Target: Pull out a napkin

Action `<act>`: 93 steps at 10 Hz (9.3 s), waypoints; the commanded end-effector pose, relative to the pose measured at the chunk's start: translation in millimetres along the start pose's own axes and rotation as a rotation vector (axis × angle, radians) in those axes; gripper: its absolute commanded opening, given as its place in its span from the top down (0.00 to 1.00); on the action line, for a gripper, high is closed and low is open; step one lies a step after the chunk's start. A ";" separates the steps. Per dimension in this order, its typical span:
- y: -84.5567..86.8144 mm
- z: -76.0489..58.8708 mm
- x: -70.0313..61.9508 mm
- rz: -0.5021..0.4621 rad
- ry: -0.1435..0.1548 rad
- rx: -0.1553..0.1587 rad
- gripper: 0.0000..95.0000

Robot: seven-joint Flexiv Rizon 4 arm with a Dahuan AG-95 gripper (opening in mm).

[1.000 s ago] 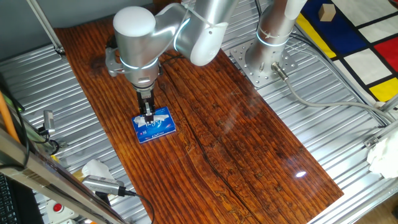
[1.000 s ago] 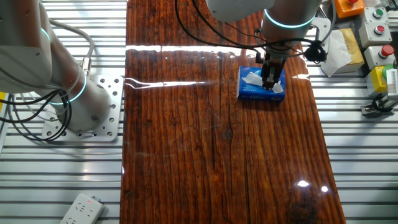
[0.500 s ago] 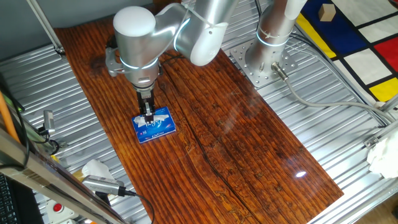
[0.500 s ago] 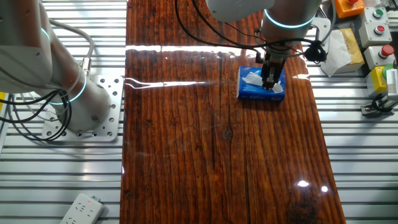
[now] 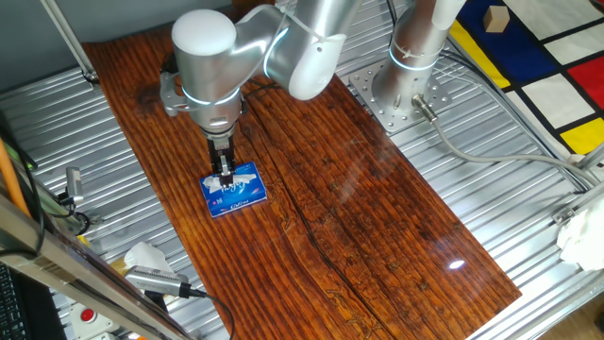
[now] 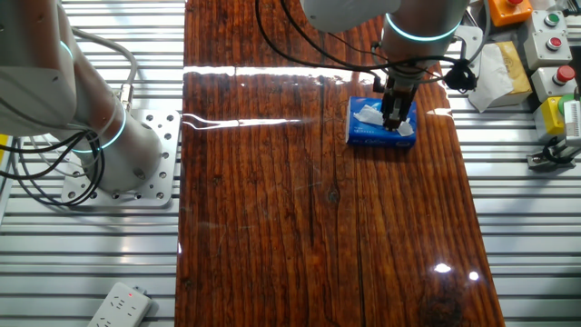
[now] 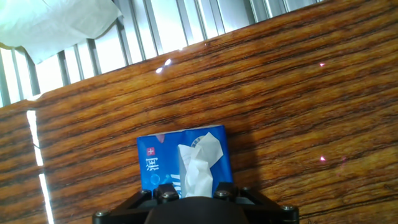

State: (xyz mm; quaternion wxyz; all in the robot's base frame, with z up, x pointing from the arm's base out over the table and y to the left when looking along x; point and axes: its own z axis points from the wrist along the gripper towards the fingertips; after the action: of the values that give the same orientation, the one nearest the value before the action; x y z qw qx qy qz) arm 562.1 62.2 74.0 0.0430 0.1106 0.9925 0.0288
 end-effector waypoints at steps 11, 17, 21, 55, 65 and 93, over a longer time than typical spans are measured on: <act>3.8 -49.9 40.7 -0.018 -0.043 0.009 0.40; -5.7 -55.8 16.8 -0.020 -0.043 0.001 0.40; -5.3 -50.7 -5.3 -0.019 -0.043 -0.004 0.60; -6.6 -21.2 -30.2 0.030 0.011 0.007 0.80; -6.6 -21.2 -30.2 0.034 0.093 0.092 1.00; -6.6 -21.2 -30.2 -0.057 0.058 0.029 1.00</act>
State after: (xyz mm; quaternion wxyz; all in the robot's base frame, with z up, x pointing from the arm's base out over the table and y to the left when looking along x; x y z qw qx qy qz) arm 585.5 47.2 98.0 0.0144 0.0823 0.9964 0.0156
